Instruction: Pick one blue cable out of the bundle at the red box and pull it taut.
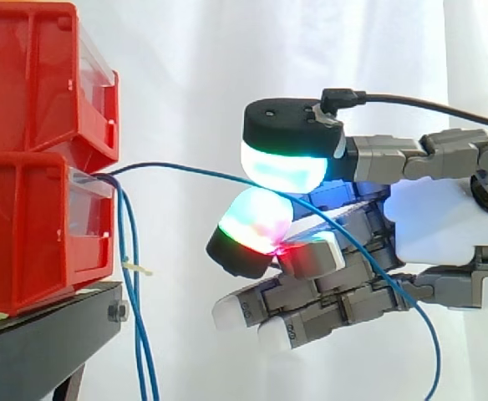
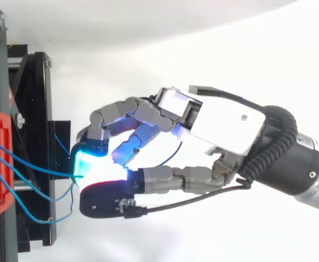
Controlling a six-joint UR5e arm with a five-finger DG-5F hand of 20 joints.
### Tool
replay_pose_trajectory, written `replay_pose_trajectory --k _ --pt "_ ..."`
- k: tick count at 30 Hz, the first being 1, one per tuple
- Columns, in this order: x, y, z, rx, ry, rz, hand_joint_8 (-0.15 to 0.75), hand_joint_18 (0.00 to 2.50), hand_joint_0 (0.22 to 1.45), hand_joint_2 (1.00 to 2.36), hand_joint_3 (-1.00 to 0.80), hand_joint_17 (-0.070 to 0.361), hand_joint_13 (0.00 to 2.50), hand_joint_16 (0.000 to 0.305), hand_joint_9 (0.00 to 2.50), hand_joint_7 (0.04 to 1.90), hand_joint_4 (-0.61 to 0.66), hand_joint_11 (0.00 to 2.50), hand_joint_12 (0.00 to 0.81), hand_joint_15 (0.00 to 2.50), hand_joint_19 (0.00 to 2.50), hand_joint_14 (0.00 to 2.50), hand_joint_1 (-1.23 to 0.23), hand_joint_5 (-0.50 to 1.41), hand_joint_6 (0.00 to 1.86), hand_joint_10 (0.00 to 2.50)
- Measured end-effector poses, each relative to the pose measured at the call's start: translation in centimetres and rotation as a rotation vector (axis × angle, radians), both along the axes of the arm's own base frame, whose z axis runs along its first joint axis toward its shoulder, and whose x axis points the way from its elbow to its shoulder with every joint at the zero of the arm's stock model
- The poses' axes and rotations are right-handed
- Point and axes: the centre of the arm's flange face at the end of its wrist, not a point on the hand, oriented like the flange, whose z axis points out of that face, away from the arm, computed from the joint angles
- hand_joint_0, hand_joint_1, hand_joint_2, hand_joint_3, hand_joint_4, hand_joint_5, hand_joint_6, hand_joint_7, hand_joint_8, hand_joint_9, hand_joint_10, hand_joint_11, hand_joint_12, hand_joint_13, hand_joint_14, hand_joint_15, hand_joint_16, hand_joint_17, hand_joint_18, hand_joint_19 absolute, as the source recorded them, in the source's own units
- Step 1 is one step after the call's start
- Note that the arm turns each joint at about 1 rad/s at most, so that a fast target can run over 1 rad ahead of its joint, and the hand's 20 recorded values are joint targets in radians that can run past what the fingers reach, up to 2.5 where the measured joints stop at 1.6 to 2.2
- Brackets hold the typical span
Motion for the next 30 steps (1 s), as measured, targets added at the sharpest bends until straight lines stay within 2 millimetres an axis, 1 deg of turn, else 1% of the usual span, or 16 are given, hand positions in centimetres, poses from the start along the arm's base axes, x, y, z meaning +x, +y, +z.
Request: replay_pose_trajectory --k 5,10,16,23,30 --pt "0.01 0.03 0.02 0.0 -0.001 0.0 0.3 0.51 0.63 1.02 -0.22 0.112 0.55 0.05 1.1 1.2 0.18 1.31 0.361 0.34 0.36 0.01 -0.92 -0.13 0.84 0.02" --pt "0.02 0.06 0.04 0.0 -0.002 0.001 0.297 0.51 0.65 1.02 -0.24 0.113 0.55 0.05 1.09 1.19 0.17 1.31 0.361 0.33 0.34 0.01 -0.94 -0.13 0.84 0.02" --pt "0.0 0.09 0.02 0.001 0.0 0.001 0.299 0.51 0.69 1.02 -0.29 0.113 0.55 0.05 1.09 1.24 0.16 1.3 0.361 0.33 0.32 0.01 -0.97 -0.13 0.84 0.02" --pt "-0.02 0.09 0.0 0.001 0.001 0.001 0.304 0.52 0.7 1.01 -0.33 0.113 0.55 0.05 1.09 1.22 0.15 1.29 0.358 0.32 0.33 0.01 -0.97 -0.14 0.85 0.02" --pt "-0.01 0.11 0.03 0.001 0.0 0.001 0.305 0.51 0.68 1.01 -0.32 0.112 0.54 0.05 1.09 1.26 0.18 1.3 0.357 0.33 0.34 0.01 -0.95 -0.14 0.85 0.02"
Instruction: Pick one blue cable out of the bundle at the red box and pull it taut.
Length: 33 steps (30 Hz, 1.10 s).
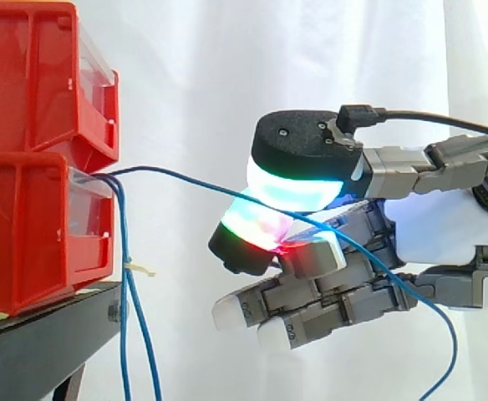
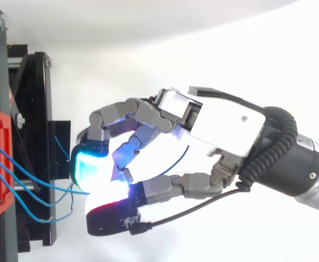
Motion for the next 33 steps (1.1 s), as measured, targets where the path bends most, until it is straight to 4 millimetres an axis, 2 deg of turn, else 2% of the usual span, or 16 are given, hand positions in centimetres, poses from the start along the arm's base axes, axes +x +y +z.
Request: replay_pose_trajectory --k 3,5,13,20,24,29,33 --pt "0.0 0.0 0.01 0.0 0.0 0.0 0.299 0.51 0.67 1.01 -0.33 0.112 0.54 0.05 1.09 1.22 0.18 1.3 0.36 0.33 0.36 0.01 -0.91 -0.14 0.86 0.02" --pt "0.0 0.0 0.0 0.001 0.0 0.0 0.303 0.5 0.62 1.01 -0.38 0.111 0.54 0.049 1.1 1.11 0.17 1.29 0.359 0.34 0.37 0.01 -0.85 -0.14 0.87 0.02" --pt "-0.02 0.09 -0.04 0.001 0.001 0.0 0.324 0.5 0.53 1.0 -0.5 0.118 0.54 0.053 1.11 1.1 0.15 1.3 0.375 0.35 0.39 0.01 -0.75 -0.14 0.85 0.01" --pt "-0.08 0.0 -0.07 0.0 0.003 -0.012 0.342 0.5 0.47 1.0 -0.5 0.127 0.55 0.056 1.12 1.09 0.16 1.29 0.393 0.34 0.37 0.01 -0.8 -0.14 0.85 0.01" --pt "-0.08 0.06 -0.08 0.0 0.003 -0.012 0.345 0.5 0.47 1.0 -0.5 0.128 0.55 0.057 1.11 1.08 0.16 1.29 0.395 0.34 0.37 0.01 -0.82 -0.14 0.85 0.01" --pt "-0.09 0.11 -0.08 0.001 0.003 -0.012 0.311 0.47 0.57 1.0 -0.5 0.114 0.53 0.051 1.11 1.13 0.14 1.31 0.366 0.34 0.4 0.01 -0.82 -0.14 0.86 0.02" --pt "-0.09 0.1 -0.08 0.001 0.003 -0.012 0.306 0.47 0.61 1.01 -0.39 0.112 0.54 0.05 1.11 1.15 0.14 1.32 0.361 0.34 0.39 0.01 -0.83 -0.14 0.86 0.02"
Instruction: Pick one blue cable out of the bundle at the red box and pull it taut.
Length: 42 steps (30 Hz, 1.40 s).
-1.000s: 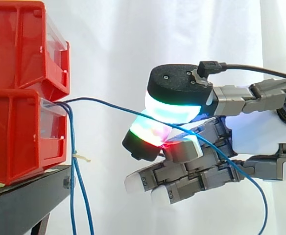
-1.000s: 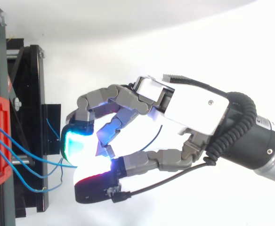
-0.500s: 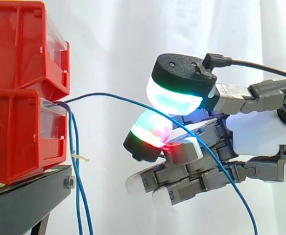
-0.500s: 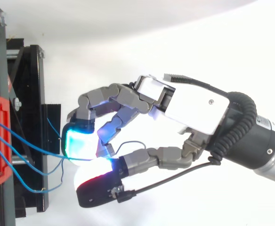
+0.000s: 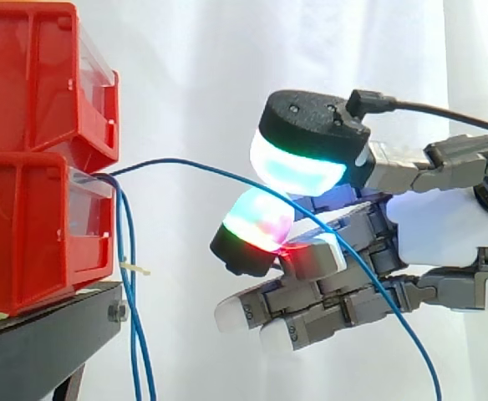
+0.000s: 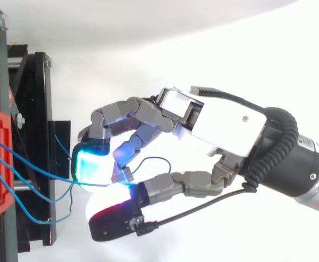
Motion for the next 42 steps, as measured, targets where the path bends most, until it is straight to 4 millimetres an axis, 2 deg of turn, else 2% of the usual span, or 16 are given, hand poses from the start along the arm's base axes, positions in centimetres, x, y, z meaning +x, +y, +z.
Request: replay_pose_trajectory --k 7,18,24,28,32,37,42 --pt "0.0 0.0 0.0 0.0 0.0 0.0 0.306 0.5 0.62 1.02 -0.22 0.111 0.57 0.05 1.13 1.18 0.11 1.33 0.359 0.35 0.4 0.01 -0.84 -0.14 0.89 0.02" --pt "0.0 0.0 0.0 0.001 0.0 -0.001 0.313 0.56 0.63 1.02 -0.08 0.119 0.61 0.053 1.16 1.25 0.03 1.32 0.375 0.36 0.36 0.01 -0.86 -0.12 0.89 0.01" --pt "-0.1 0.0 -0.1 -0.002 0.012 -0.002 0.307 0.55 0.63 1.02 -0.06 0.119 0.56 0.053 0.98 1.27 0.0 1.11 0.373 0.32 0.35 0.01 -0.88 -0.11 0.88 0.02" --pt "-0.4 -0.2 -0.3 0.001 0.036 -0.011 0.297 0.52 0.62 1.02 -0.06 0.119 0.5 0.053 0.77 1.26 -0.01 0.66 0.367 0.26 0.33 0.01 -0.89 -0.11 0.88 0.02" --pt "-0.9 -0.4 -0.5 0.023 0.063 -0.022 0.285 0.51 0.62 1.01 -0.07 0.12 0.46 0.053 0.66 1.26 0.0 0.43 0.363 0.22 0.31 0.01 -0.9 -0.11 0.87 0.01" --pt "-1.7 -0.5 -1.0 0.071 0.11 -0.027 0.271 0.47 0.62 1.01 -0.08 0.12 0.41 0.053 0.54 1.27 0.0 0.23 0.36 0.16 0.28 0.01 -0.9 -0.11 0.87 0.01" --pt "-3.0 -0.5 -1.3 0.124 0.182 -0.032 0.265 0.45 0.62 1.01 -0.08 0.12 0.39 0.053 0.53 1.27 0.01 0.18 0.359 0.16 0.27 0.01 -0.9 -0.11 0.86 0.01"
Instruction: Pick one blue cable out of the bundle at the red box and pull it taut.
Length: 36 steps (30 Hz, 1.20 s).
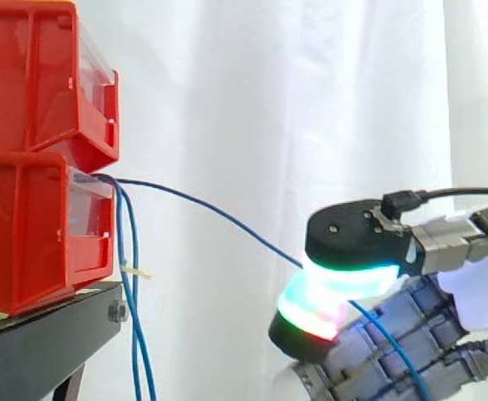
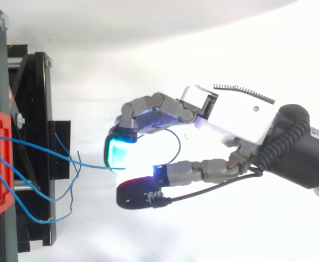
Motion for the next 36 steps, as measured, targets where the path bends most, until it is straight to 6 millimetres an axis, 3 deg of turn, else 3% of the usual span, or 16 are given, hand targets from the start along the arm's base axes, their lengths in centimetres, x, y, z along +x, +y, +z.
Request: replay_pose_trajectory --k 6,36 --pt "-0.68 0.16 -0.29 0.027 0.04 -0.002 0.264 0.43 0.62 1.01 -0.1 0.119 0.38 0.053 0.52 1.29 0.01 0.18 0.357 0.16 0.28 0.01 -0.9 -0.11 0.86 0.0" --pt "-0.36 0.44 -0.2 0.032 0.015 0.006 0.267 0.41 0.62 1.02 -0.1 0.118 0.38 0.053 0.52 1.28 0.03 0.21 0.358 0.17 0.28 0.01 -0.89 -0.11 0.86 0.01"
